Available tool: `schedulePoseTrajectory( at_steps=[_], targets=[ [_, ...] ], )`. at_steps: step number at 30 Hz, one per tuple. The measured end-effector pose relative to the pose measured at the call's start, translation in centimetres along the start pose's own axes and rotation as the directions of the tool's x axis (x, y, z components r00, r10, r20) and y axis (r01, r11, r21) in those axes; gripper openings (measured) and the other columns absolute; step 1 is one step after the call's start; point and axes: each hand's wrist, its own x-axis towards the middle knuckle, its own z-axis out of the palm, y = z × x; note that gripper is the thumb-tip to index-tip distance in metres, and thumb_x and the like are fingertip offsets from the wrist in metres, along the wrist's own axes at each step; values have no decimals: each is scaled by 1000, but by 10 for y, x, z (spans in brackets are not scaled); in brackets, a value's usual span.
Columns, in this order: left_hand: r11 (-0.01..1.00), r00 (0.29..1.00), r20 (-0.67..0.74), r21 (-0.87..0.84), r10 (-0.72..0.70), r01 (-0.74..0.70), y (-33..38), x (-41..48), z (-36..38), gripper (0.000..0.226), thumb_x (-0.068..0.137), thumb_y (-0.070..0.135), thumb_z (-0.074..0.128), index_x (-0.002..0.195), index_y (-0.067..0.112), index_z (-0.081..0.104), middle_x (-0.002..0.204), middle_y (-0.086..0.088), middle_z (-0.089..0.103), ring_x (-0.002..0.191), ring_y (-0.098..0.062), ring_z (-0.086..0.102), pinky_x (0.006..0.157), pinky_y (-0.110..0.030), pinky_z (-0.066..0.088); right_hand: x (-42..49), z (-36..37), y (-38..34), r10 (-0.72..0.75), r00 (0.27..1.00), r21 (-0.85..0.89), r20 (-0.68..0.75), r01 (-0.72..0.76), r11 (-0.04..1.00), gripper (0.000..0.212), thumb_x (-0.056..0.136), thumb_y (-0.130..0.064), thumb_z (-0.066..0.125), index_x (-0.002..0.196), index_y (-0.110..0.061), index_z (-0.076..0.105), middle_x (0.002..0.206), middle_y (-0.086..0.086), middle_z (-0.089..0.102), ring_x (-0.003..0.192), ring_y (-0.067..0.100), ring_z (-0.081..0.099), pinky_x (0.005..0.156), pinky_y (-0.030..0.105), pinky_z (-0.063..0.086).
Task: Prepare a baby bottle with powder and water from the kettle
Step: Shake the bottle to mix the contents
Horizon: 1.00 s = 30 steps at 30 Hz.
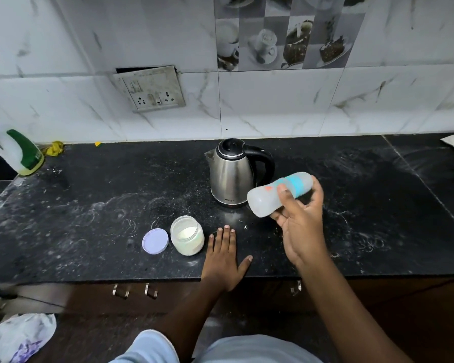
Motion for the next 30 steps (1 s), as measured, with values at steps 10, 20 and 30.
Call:
schedulePoseTrajectory(
  at_steps=[10, 20, 30],
  targets=[
    [1000, 1000, -11, 17, 1, 0, 0, -1, 1, 96, 99, 75, 11, 166, 9, -7, 175, -13, -13, 162, -28, -18, 130, -50, -11, -1, -9, -9, 31, 996, -63, 88, -25, 998, 79, 88, -4, 73, 151, -35, 37, 122, 15, 73, 115, 33, 71, 82, 48, 63],
    [1000, 999, -33, 9, -4, 4, 1, 0, 0, 96, 99, 75, 13, 166, 8, -4, 176, -13, -10, 162, -28, -15, 127, -47, -16, -3, -13, -11, 0, 999, -15, 34, 1, 1000, 73, 90, -3, 72, 148, -34, 40, 119, 14, 74, 113, 31, 72, 85, 50, 62],
    [1000, 999, -50, -7, -2, 1, 1, 1, 3, 97, 98, 75, 14, 167, 8, -1, 176, -13, -7, 163, -29, -12, 128, -49, -11, -2, -16, -8, 22, 1000, -12, 18, -22, 1000, 69, 94, -1, 69, 147, -36, 40, 125, 13, 71, 116, 31, 71, 87, 52, 62]
  ],
)
